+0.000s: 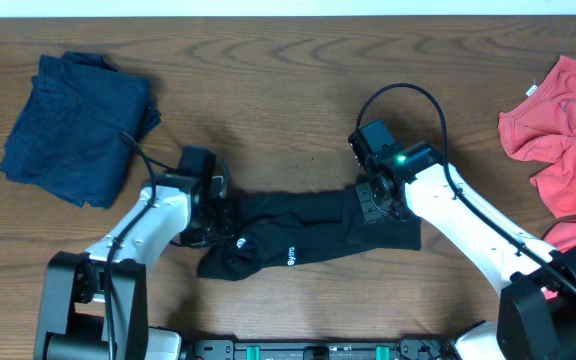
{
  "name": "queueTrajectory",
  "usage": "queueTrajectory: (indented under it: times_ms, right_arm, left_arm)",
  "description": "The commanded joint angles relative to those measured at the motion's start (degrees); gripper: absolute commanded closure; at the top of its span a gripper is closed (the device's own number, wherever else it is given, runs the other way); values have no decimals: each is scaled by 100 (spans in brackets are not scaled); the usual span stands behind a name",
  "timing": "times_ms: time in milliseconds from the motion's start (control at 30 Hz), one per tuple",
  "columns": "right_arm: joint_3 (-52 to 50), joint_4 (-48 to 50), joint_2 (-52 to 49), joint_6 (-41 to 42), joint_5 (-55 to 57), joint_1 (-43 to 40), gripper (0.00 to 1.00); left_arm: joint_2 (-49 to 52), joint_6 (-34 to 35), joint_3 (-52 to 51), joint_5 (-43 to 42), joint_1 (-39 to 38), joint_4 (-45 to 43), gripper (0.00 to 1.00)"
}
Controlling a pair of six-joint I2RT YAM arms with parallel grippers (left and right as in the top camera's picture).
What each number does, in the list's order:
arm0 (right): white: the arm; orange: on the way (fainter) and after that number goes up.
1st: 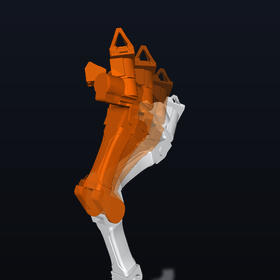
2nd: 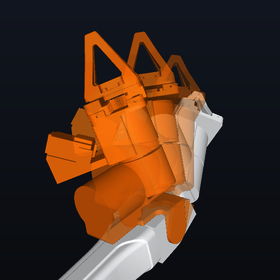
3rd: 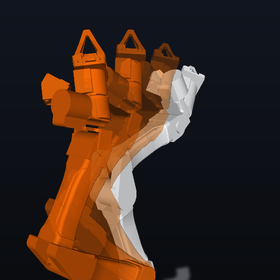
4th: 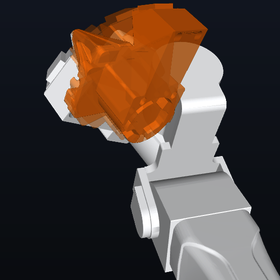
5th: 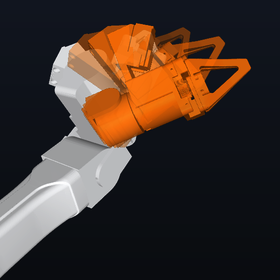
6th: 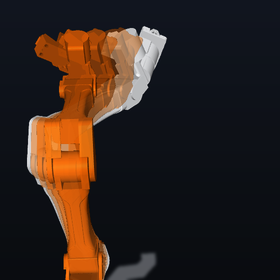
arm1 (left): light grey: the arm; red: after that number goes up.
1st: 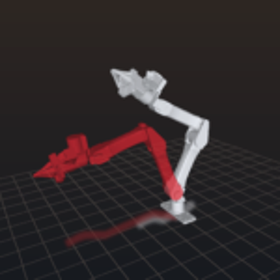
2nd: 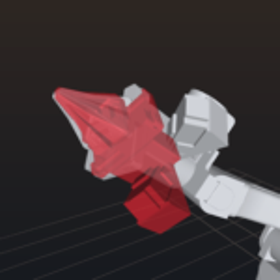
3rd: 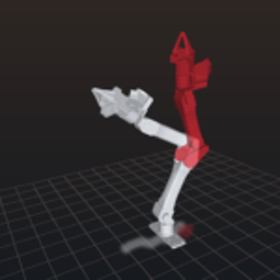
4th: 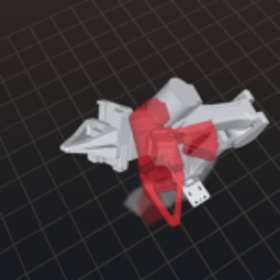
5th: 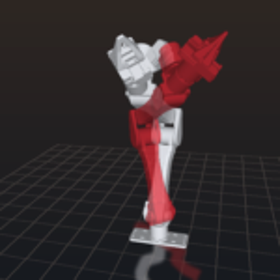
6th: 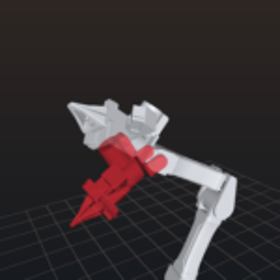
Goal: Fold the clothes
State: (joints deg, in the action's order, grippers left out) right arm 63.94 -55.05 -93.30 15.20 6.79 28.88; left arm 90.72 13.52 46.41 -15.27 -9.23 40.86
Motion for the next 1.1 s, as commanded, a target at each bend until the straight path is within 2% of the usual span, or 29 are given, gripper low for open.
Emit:
queueTrajectory:
  times_ms: [0, 200, 433, 633, 900, 1067]
  right_arm:
    - [-28, -2, 0, 195, 223, -133, 46]
    - [-13, 22, 83, 149, 291, -870, 44]
    - [-15, -111, 81, -210, 168, -1639, 44]
    - [-15, -109, 83, -221, 61, -1648, 44]
    - [-22, -136, 81, -216, 0, -1650, 44]
    - [-22, -133, 81, -221, -90, -1650, 44]
  left_arm:
    - [-63, -20, 577, 691, 273, 413, 94]
    - [-170, -37, 1703, 1648, 793, 1467, 94]
    - [-173, -31, 2931, 1622, 809, 2133, 94]
    - [-173, 210, 3311, 988, -44, 2092, 94]
    - [0, 496, 3309, 975, -1786, 1506, 94]
    - [232, 608, 3298, 984, -2562, 1209, 93]
